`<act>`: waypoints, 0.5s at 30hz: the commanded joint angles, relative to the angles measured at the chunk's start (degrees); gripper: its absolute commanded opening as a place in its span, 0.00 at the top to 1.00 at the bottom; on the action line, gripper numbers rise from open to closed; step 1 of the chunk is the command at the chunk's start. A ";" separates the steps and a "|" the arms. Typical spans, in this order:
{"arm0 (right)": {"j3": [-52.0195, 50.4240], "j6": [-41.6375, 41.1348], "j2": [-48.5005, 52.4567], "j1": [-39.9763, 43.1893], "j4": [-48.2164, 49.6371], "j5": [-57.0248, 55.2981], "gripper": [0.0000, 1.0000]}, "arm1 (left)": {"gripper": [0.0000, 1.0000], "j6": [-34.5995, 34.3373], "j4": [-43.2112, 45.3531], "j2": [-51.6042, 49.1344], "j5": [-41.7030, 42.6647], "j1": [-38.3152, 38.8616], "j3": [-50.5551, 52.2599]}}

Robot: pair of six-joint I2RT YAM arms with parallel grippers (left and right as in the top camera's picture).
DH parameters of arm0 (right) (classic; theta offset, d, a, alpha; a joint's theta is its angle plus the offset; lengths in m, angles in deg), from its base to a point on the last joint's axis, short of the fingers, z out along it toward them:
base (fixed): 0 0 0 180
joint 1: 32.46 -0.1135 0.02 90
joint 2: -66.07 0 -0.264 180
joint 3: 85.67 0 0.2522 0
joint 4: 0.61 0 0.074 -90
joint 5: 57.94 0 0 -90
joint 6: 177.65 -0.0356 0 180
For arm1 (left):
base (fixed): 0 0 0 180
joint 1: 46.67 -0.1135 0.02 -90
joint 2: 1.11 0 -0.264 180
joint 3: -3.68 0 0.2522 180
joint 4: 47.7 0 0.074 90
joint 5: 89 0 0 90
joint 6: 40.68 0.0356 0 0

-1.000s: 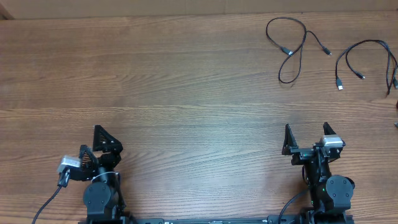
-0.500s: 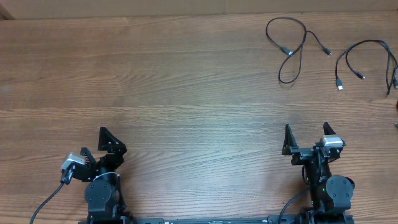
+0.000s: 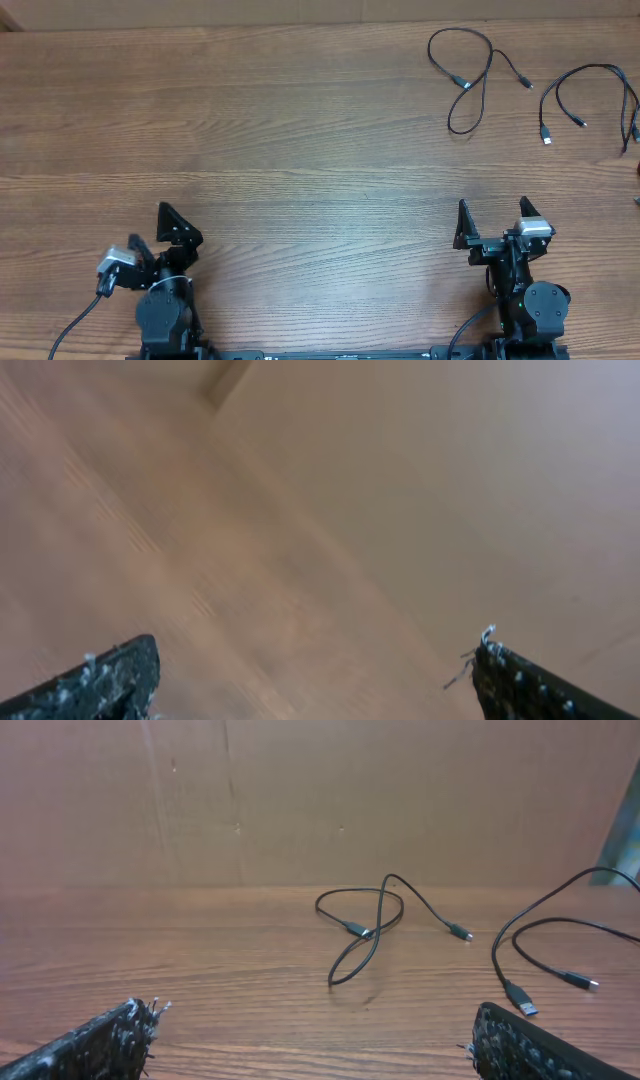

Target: Untangle cables

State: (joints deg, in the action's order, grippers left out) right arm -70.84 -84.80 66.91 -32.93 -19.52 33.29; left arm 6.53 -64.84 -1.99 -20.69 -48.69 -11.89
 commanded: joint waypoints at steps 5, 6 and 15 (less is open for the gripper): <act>-0.59 0.22 -0.68 -0.07 0.35 -0.31 0.00 | 0.00 1.66 0.90 0.70 0.35 0.13 1.57; -0.59 0.22 -0.68 -0.07 0.35 -0.31 0.00 | 0.00 1.68 0.87 0.70 0.35 0.13 1.57; -0.59 0.22 -0.68 -0.07 0.35 -0.28 0.00 | 0.00 1.68 0.68 0.66 0.37 0.13 1.55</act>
State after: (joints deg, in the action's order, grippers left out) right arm -70.84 -84.82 66.91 -32.93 -19.50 33.25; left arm 7.04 -64.20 -1.97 -20.67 -48.64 -10.75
